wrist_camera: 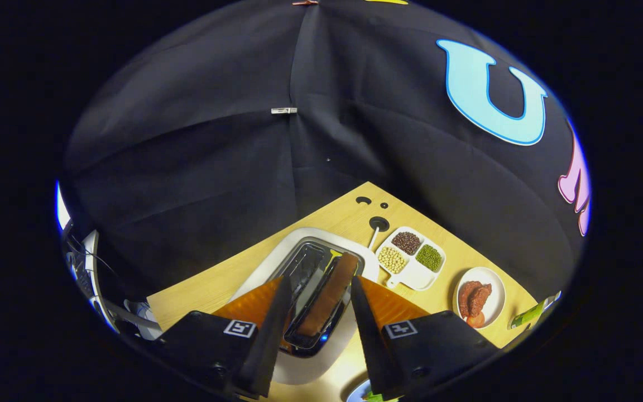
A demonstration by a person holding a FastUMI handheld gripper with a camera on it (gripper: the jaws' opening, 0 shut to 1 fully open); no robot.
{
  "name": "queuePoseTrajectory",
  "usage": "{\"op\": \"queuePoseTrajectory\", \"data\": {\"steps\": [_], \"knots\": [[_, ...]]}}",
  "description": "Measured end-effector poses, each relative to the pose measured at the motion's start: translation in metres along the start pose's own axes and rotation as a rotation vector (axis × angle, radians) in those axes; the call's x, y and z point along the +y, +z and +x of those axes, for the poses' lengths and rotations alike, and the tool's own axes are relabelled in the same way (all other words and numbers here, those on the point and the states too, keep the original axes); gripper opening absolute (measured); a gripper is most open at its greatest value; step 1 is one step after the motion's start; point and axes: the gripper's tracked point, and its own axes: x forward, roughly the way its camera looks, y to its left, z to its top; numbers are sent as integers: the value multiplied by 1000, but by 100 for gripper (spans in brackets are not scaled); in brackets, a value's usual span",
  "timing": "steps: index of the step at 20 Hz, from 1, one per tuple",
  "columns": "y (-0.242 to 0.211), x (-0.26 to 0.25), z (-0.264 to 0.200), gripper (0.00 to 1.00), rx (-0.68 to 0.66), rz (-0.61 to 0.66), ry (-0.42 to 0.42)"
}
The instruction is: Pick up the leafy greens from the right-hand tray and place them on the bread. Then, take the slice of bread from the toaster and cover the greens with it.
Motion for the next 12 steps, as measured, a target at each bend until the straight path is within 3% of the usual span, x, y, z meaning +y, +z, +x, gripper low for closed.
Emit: {"op": "queuePoseTrajectory", "data": {"steps": [2,5,9,12], "knots": [[-6,-2,2,61,27,17,-14],[-7,-5,2,23,41,66,-10],[-1,-6,-12,13,35,117,-3],[19,-8,-38,12,-28,107,5]]}}
